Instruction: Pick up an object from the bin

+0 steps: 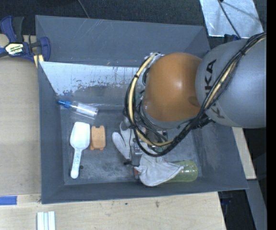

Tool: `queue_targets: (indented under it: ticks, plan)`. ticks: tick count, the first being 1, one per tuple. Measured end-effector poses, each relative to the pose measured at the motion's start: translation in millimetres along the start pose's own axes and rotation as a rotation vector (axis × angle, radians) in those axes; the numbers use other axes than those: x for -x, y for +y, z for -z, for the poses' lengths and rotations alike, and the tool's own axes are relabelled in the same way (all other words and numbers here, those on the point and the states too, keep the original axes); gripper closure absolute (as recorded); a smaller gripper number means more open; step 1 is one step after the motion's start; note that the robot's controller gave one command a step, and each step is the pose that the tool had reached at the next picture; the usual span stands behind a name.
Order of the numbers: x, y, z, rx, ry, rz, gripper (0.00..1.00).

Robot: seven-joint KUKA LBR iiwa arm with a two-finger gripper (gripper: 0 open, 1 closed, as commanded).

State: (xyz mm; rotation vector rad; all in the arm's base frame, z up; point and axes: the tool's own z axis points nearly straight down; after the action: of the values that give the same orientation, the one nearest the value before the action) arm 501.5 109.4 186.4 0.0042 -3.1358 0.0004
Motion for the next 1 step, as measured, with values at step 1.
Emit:
queue_targets:
  ticks: [1]
  plan:
    - [1.7, -0.6, 4.6, 0.001, -0.008, -0.003, 0.0]
